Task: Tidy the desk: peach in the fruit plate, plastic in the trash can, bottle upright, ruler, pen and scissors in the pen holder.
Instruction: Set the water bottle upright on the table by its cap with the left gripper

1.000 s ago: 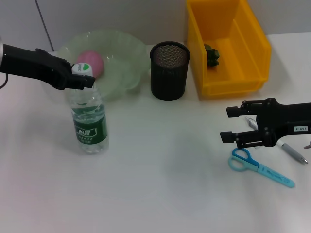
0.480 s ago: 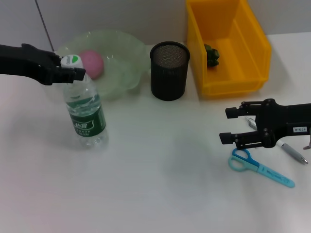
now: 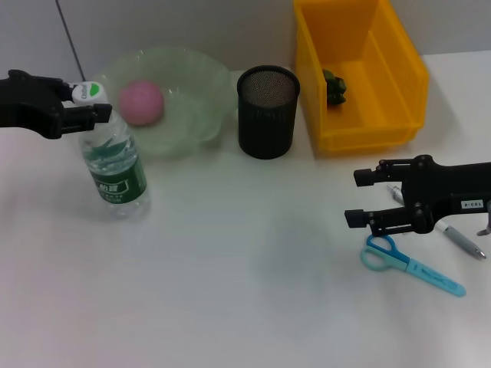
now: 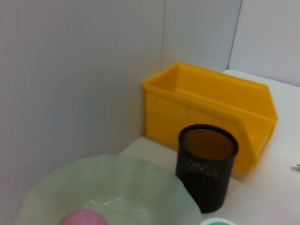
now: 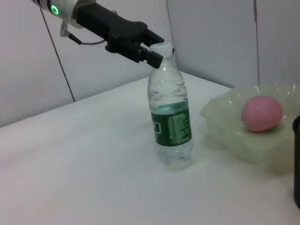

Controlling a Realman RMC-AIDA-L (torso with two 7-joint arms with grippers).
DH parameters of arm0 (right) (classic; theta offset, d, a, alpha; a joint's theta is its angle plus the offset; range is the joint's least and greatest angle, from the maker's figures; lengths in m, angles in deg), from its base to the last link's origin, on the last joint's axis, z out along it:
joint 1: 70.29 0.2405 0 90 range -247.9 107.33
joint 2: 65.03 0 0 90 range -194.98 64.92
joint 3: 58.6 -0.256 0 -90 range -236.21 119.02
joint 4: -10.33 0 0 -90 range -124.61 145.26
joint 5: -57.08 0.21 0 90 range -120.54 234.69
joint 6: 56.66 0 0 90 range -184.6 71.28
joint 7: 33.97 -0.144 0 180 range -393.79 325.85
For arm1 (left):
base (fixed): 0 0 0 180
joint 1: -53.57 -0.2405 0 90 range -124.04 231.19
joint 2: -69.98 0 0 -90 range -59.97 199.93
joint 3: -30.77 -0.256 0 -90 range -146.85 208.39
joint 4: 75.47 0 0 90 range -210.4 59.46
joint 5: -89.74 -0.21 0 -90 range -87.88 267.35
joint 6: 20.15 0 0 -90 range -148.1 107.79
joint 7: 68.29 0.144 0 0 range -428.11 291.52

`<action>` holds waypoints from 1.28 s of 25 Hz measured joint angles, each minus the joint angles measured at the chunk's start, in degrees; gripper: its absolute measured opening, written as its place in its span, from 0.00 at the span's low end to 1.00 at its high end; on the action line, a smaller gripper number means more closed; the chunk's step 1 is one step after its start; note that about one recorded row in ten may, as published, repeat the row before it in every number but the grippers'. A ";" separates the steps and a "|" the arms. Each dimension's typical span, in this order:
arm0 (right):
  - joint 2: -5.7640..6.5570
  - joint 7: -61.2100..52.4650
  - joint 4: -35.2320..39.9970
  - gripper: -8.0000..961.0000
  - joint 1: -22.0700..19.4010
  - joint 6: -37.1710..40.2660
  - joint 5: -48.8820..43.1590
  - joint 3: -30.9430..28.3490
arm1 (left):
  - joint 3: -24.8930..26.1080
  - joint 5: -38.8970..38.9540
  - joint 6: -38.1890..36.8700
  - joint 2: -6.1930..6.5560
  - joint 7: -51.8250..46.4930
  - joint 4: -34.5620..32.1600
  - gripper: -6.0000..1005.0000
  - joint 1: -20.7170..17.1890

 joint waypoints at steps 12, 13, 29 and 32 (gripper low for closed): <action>-0.06 0.01 -0.07 0.82 0.03 0.04 0.10 0.05 | 0.08 0.16 5.56 -1.06 4.04 0.05 0.47 -2.21; -0.06 0.01 -0.07 0.82 0.07 0.04 0.10 0.05 | 0.08 0.16 5.67 -1.07 4.10 0.08 0.48 -2.22; -0.03 0.00 -0.07 0.82 0.46 -0.07 0.15 -0.31 | 0.07 0.17 7.76 -1.12 4.37 1.39 0.48 -2.32; -0.01 0.00 -0.07 0.82 0.55 -0.07 0.17 -0.37 | -0.03 0.17 8.18 -1.14 4.37 1.39 0.48 -2.38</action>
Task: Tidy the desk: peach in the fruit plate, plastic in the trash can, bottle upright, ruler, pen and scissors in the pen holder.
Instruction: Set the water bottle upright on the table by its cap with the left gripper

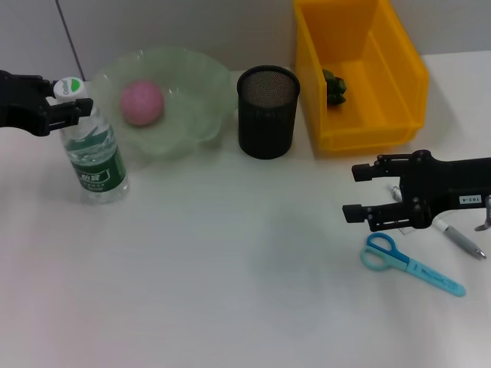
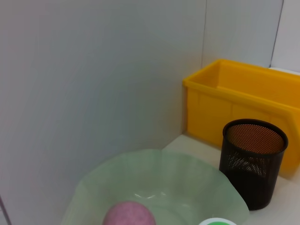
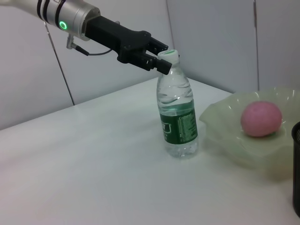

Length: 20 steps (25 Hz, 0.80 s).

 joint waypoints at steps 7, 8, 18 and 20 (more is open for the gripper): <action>0.02 0.00 0.00 0.82 0.23 0.01 0.01 -0.02 | -0.29 0.00 0.43 -0.15 0.00 0.00 0.48 -0.04; 0.02 0.00 0.00 0.82 0.26 0.02 0.01 -0.02 | -0.27 0.00 0.62 -0.25 0.00 0.00 0.48 -0.04; 0.07 -0.09 0.01 0.82 0.37 -0.01 0.01 -0.02 | -0.01 -0.19 1.75 -0.59 -0.55 -0.04 0.49 -0.02; 0.10 -0.14 0.00 0.82 0.37 0.01 0.00 -0.02 | 0.12 -0.14 1.81 -0.60 -0.62 -0.07 0.49 -0.03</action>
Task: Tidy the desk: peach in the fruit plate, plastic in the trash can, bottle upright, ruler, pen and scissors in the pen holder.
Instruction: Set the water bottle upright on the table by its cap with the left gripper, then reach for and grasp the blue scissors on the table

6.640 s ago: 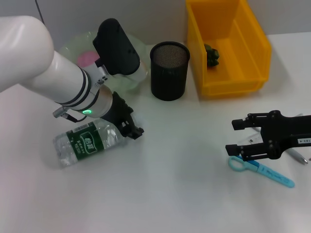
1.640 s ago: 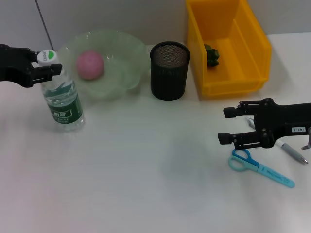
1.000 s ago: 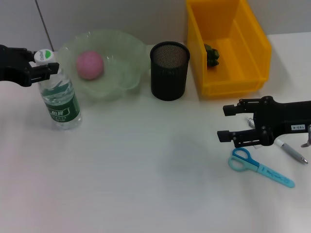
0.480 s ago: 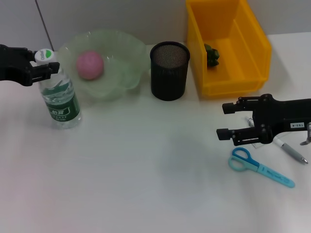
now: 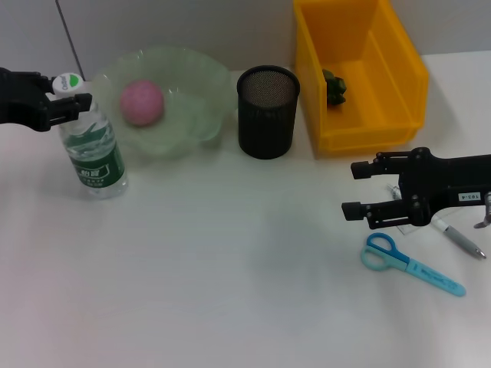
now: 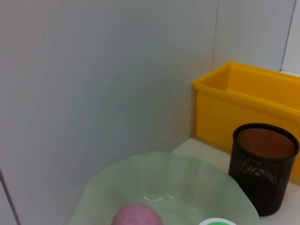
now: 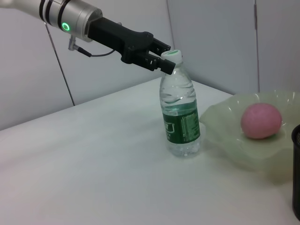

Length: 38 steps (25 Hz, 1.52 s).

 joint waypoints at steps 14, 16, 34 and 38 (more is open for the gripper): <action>0.01 -0.17 0.00 0.82 -0.05 0.01 0.00 0.00 | -0.04 0.10 -0.04 -0.09 -0.09 -0.38 0.74 -0.08; 0.01 -0.16 0.00 0.82 -0.05 0.01 0.00 0.00 | -0.18 0.11 -0.15 -0.09 -0.10 -0.39 0.77 -0.09; 0.34 -0.33 -0.08 0.82 -0.07 0.10 0.00 -0.10 | 2.86 30.07 -25.96 4.41 5.05 10.56 0.80 1.12; 0.45 -0.36 -0.15 0.82 0.20 0.10 0.57 -0.09 | 1.11 29.17 -27.80 3.99 9.29 18.34 0.80 1.98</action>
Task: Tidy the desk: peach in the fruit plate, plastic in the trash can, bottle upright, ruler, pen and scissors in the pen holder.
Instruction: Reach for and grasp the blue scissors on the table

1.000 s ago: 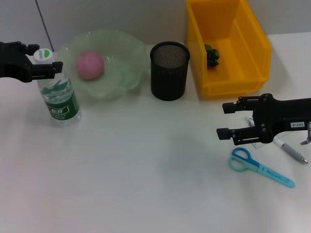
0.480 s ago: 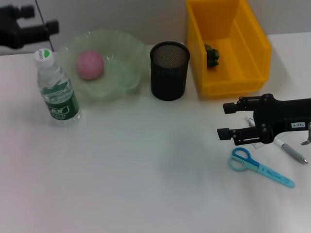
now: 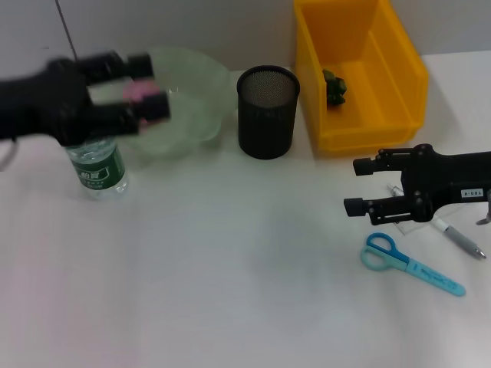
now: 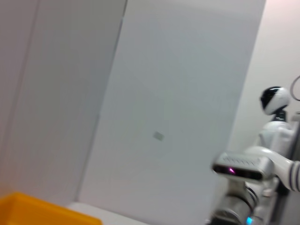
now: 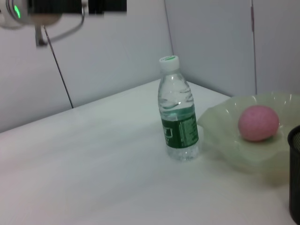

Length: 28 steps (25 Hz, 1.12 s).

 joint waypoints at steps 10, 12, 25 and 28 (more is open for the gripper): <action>0.20 -0.33 -0.38 0.82 1.47 0.00 0.13 0.26 | -3.83 -7.12 5.61 -3.65 16.13 10.87 0.80 -1.35; 0.29 -0.88 -0.38 0.82 1.72 0.00 0.13 0.52 | -4.00 -9.13 6.86 -4.18 18.68 11.25 0.80 -2.07; 0.94 -6.27 0.22 0.82 2.24 2.26 0.09 0.69 | -8.54 -11.73 11.26 -4.49 29.58 15.71 0.80 -3.32; 0.96 -15.27 5.04 0.82 2.90 3.64 -0.75 1.77 | -9.55 -11.75 12.17 -4.59 30.98 16.15 0.80 -3.00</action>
